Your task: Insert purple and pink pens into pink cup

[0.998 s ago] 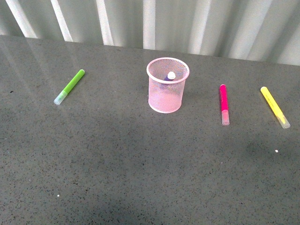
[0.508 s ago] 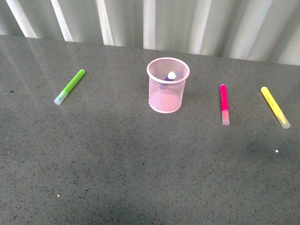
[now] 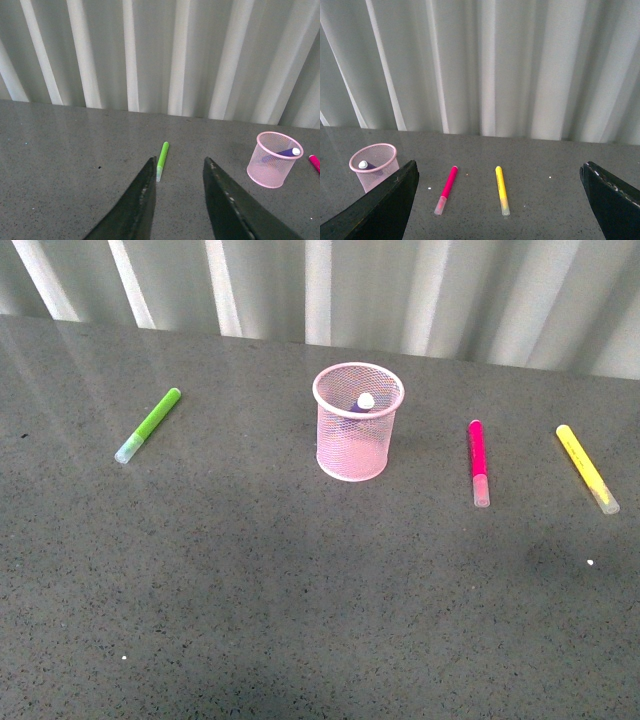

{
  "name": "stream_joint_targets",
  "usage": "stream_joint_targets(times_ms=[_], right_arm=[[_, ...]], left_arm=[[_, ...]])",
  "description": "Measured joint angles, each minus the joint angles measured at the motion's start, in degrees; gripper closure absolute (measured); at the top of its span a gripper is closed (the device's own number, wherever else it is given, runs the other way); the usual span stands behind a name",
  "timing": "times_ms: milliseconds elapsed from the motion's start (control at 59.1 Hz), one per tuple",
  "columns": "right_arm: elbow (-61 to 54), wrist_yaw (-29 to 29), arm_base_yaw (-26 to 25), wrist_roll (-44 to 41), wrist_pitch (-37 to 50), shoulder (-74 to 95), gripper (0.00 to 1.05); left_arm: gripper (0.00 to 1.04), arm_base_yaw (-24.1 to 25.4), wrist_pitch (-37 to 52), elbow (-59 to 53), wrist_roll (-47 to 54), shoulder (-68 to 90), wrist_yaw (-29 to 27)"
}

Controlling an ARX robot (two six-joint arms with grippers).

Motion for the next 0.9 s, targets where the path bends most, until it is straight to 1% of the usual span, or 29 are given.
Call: stream_joint_targets(times_ms=[68,85,118,152,169,203,237,254,288,338,355,389,423,440,474,508,525,542,575,626,694,762,897], right_arm=[[-0.04,0.68,0.13,0.09,0.2,0.0,0.07],[-0.13,3.74,1.14,0.87,1.95,0.13,0.07],[0.15,11.43,3.08,2.32,8.07,2.08,0.07],[0.68,13.55,3.34,2.71,11.82,3.93,0.07],[0.94,13.6,3.17,2.82,12.98,4.7,0.07],[2.45,12.22,1.77,2.69,17.77,8.55,0.07],[4.26,9.66,-0.46,1.95,23.74,13.31,0.07],[4.72,9.07,-1.11,1.49,25.4,14.62,0.07],[6.88,6.8,-3.85,0.17,32.04,20.33,0.07],[10.75,3.19,-8.04,-1.09,41.57,30.03,0.07],[13.0,1.77,-9.97,-1.22,45.57,35.26,0.07],[17.53,0.96,-12.39,-1.97,50.05,44.24,0.07],[22.69,0.87,-13.92,-2.54,51.69,53.2,0.07],[25.0,1.25,-14.4,-2.51,51.06,56.7,0.07],[31.52,1.03,-15.23,-1.51,45.64,65.07,0.07],[35.65,0.94,-15.5,-0.59,40.94,70.01,0.07],[38.36,1.22,-15.58,-0.02,37.53,73.18,0.07],[42.64,1.07,-15.52,0.63,31.71,77.9,0.07],[48.22,0.57,-15.02,1.44,24.52,83.73,0.07],[58.73,1.18,-12.94,2.6,11.89,93.57,0.07],[66.18,1.18,-10.4,4.15,2.97,99.67,0.07],[72.3,0.26,-6.99,6.64,-4.09,103.95,0.07],[79.21,-0.98,-2.16,10.86,-11.08,108.08,0.07]], left_arm=[[0.6,0.0,0.0,0.0,0.0,0.0,0.0],[0.57,0.0,0.0,0.0,-0.02,0.0,-0.02],[0.49,0.0,0.0,0.0,0.0,0.0,0.0],[0.44,-0.02,0.0,0.0,-0.02,0.0,-0.09],[0.41,0.0,-0.02,0.0,0.0,0.02,-0.09],[0.35,0.0,-0.04,0.0,0.0,0.02,-0.02],[0.28,0.0,-0.04,0.0,0.0,0.02,-0.02],[0.24,0.0,-0.04,0.0,0.0,-0.02,0.0],[0.19,0.0,-0.04,0.0,0.0,-0.02,0.02],[0.07,0.0,-0.04,0.0,0.0,0.0,-0.02],[0.05,0.0,-0.04,0.0,0.07,0.0,-0.02],[0.07,0.0,-0.04,0.0,0.02,-0.02,-0.02],[0.07,0.0,-0.04,0.0,0.04,0.0,-0.04],[0.07,0.0,-0.04,0.0,0.04,-0.02,-0.04],[0.07,0.0,-0.04,0.0,0.04,-0.02,0.0],[0.07,0.0,-0.04,0.0,0.04,-0.02,0.0],[0.07,0.0,-0.04,0.0,0.04,-0.02,0.0],[0.07,0.0,-0.04,0.0,0.04,-0.02,-0.02],[0.07,0.0,-0.04,0.0,0.04,0.0,-0.02],[0.07,0.0,-0.04,0.0,0.04,0.0,-0.02],[0.07,0.0,-0.04,0.0,0.04,-0.02,-0.02],[0.07,0.0,-0.04,0.0,0.04,-0.02,-0.02],[0.07,0.0,-0.04,0.0,0.04,-0.02,-0.02]])
